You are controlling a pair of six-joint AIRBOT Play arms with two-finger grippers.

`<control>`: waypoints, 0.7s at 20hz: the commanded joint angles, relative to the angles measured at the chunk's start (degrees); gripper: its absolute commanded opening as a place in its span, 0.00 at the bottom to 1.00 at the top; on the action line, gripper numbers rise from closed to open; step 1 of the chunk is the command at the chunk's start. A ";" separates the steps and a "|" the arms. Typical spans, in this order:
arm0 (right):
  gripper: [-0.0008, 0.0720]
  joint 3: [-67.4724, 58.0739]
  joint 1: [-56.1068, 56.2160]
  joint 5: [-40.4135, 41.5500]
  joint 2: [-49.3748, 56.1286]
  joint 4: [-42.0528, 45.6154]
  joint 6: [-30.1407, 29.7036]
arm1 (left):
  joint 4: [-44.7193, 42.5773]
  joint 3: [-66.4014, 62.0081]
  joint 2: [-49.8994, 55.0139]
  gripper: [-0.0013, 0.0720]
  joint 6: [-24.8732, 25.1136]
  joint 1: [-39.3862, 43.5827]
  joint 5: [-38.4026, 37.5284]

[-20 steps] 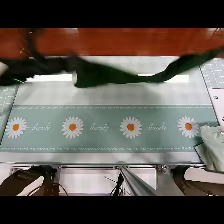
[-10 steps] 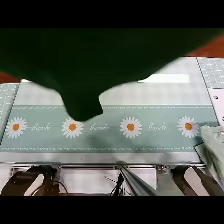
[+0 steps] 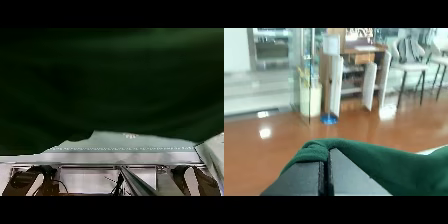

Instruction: Fold the shirts.

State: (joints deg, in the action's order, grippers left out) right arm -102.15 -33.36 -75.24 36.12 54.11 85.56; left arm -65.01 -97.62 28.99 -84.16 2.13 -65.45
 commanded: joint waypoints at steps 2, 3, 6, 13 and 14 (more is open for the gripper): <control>0.04 -0.04 0.00 -7.17 -1.11 0.94 0.35 | -1.01 -2.21 -1.22 0.05 -4.22 -0.09 -8.31; 0.04 -0.04 0.00 -7.58 -1.09 1.62 0.33 | -1.01 -2.45 -1.18 0.05 -4.24 -0.09 -8.85; 0.04 -0.04 0.02 -13.62 0.72 4.46 -0.17 | -1.01 -2.45 0.52 0.05 -7.26 -0.24 -14.67; 0.04 0.02 11.56 -25.24 17.55 18.01 -1.88 | -2.12 4.63 14.25 0.05 -4.22 -1.95 -23.69; 0.04 0.02 16.33 -25.46 21.40 23.47 -2.14 | -2.10 6.75 16.52 0.05 -2.91 -1.95 -21.99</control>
State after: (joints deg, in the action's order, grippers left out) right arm -102.15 -25.65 -96.20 49.36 65.28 84.18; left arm -66.57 -95.04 40.14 -89.56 0.43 -87.33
